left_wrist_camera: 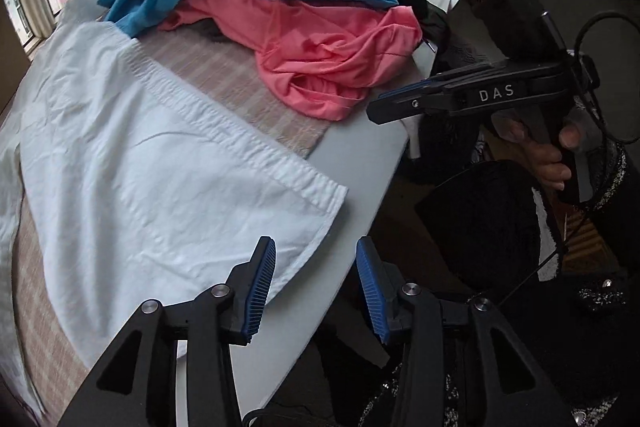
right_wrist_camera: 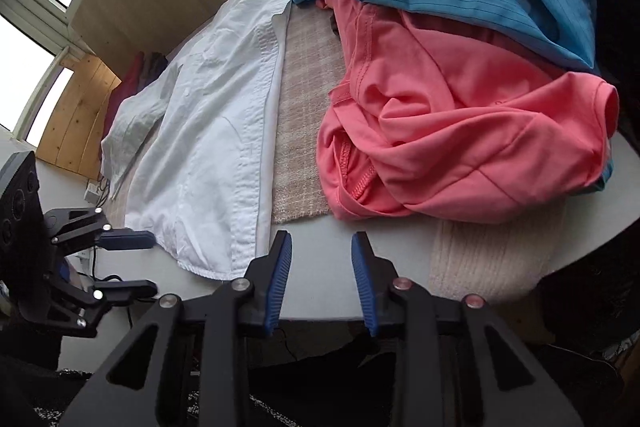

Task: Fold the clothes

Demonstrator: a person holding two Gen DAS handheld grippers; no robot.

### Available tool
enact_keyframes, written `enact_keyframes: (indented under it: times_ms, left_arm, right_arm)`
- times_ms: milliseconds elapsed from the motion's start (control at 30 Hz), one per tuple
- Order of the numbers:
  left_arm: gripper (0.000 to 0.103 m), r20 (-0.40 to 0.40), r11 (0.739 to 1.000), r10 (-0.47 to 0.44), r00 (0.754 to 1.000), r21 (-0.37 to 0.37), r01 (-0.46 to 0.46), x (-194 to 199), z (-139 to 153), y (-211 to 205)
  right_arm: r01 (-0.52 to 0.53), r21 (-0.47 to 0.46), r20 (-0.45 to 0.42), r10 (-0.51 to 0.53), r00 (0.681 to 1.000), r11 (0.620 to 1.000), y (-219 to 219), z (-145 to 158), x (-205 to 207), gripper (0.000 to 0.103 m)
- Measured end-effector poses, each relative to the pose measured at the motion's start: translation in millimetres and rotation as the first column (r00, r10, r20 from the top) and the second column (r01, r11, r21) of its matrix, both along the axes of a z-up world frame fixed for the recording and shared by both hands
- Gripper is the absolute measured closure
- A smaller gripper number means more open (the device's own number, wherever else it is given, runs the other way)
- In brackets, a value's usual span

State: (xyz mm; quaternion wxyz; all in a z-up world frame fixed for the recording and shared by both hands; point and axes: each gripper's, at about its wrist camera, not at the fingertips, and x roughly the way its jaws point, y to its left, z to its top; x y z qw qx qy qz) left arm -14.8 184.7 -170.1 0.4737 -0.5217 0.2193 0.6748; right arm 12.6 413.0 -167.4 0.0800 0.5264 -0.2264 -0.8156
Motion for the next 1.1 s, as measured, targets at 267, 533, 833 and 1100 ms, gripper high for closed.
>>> enact_keyframes:
  times_ms: [267,533,833,1100]
  left_arm:
    - [0.084,-0.059,0.996,0.034,0.998,-0.082,-0.039,13.5,-29.8,55.6]
    - [0.101,0.012,0.985,0.171,0.985,-0.021,-0.171,-0.5,-6.6,39.2]
    - [0.074,-0.187,0.993,0.02,0.982,-0.115,-0.042,41.8,-22.3,75.8]
    - [0.099,-0.088,0.991,0.121,0.989,-0.048,-0.125,18.9,-16.8,61.3]
  right_arm:
    - [-0.059,-0.051,-0.032,0.057,0.998,0.997,27.8,1.9,21.7,0.072]
    - [-0.192,-0.036,-0.067,0.189,0.98,0.981,20.4,-5.1,15.7,0.072]
    - [-0.249,-0.057,-0.061,0.246,0.967,0.967,12.8,-12.1,11.5,0.072]
    - [-0.256,-0.066,-0.086,0.25,0.965,0.965,14.6,-6.1,16.6,0.072]
